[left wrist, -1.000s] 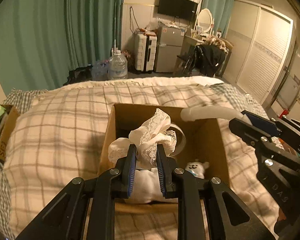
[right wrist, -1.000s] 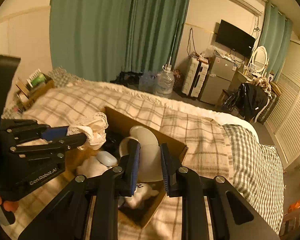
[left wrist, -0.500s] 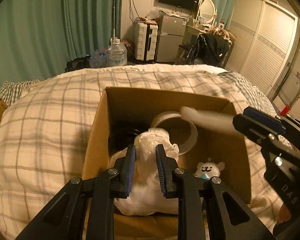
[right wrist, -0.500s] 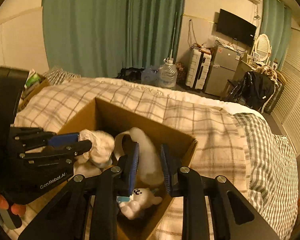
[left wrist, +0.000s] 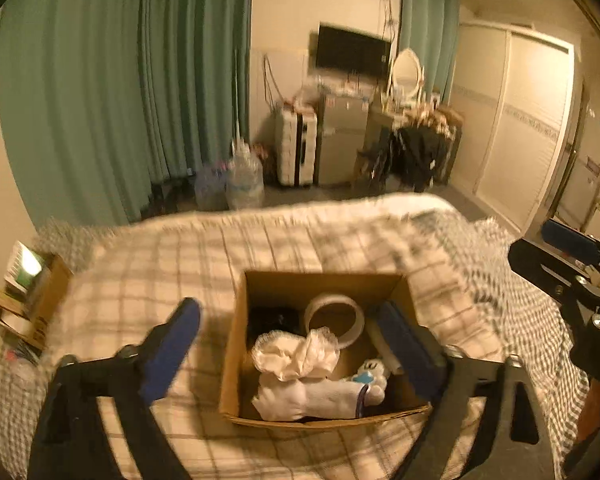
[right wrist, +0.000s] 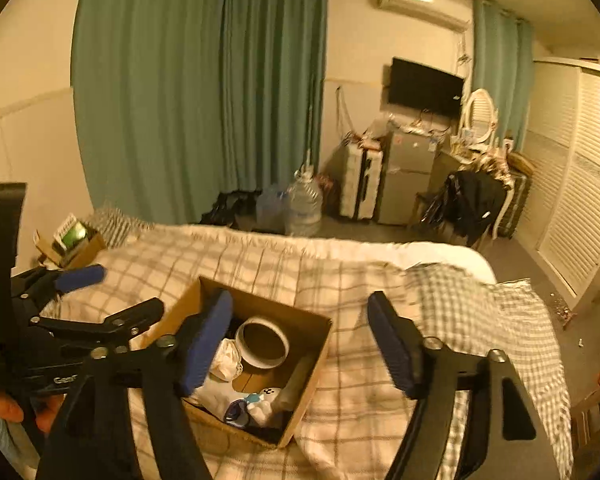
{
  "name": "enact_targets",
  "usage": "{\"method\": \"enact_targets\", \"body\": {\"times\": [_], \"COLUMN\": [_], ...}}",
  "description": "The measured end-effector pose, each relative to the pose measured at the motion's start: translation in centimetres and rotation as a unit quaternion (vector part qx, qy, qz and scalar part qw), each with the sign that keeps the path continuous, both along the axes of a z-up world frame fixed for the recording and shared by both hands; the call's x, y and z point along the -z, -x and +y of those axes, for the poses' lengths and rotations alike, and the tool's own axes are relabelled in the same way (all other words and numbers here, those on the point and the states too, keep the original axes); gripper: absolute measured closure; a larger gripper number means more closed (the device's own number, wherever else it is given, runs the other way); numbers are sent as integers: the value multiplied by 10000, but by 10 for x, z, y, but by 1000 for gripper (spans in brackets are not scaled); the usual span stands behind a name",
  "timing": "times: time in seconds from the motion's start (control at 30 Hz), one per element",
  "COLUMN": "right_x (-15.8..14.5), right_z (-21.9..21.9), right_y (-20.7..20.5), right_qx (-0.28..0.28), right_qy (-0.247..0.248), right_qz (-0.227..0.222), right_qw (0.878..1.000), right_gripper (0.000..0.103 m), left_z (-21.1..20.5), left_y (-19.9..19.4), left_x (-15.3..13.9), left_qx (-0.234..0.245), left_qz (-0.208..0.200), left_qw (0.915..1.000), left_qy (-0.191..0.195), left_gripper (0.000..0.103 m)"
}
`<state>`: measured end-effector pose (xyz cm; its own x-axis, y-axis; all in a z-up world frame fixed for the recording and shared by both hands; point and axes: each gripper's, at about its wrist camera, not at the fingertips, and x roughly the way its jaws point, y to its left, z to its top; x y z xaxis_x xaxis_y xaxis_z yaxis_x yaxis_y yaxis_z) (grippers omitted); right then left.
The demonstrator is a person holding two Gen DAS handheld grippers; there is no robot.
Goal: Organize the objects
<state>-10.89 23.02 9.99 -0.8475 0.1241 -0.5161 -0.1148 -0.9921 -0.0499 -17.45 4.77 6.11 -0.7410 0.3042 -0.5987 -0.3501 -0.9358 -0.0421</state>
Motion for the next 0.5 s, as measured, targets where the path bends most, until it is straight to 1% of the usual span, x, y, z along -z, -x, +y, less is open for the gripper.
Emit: {"method": "enact_targets", "body": {"times": [0.03, 0.1, 0.17, 0.27, 0.33, 0.37, 0.5], "right_x": [-10, -27, -42, -55, -57, -57, -46], "right_z": [0, 1, 0, -2, -5, -7, -15], "right_y": [-9, -26, -46, -71, -84, -92, -111], "right_qx": [55, 147, 207, 273, 319, 380, 415], "right_qy": [37, 155, 255, 310, 275, 227, 86], "right_qz": [58, 236, 460, 639, 706, 769, 934], "right_qw": [10000, 9995, 9984, 9971, 9966, 9961, 9947], "right_gripper": [26, 15, 11, 8, 5, 1, 1], "left_z": [-2, -8, -17, -27, -34, -38, -45], "left_y": [-5, -20, -35, -54, -68, -75, -99], "left_x": [-6, -24, -38, -52, -57, -58, -53], "left_qx": [12, 56, 60, 48, -22, -61, -156], "left_qz": [71, 236, 365, 538, 693, 777, 1109], "left_qw": [10000, 9997, 9993, 9984, 9975, 9969, 9937], "left_qy": [-3, -13, -83, -136, -97, -80, -41], "left_gripper": [3, 0, 0, 0, 0, 0, 0]}}
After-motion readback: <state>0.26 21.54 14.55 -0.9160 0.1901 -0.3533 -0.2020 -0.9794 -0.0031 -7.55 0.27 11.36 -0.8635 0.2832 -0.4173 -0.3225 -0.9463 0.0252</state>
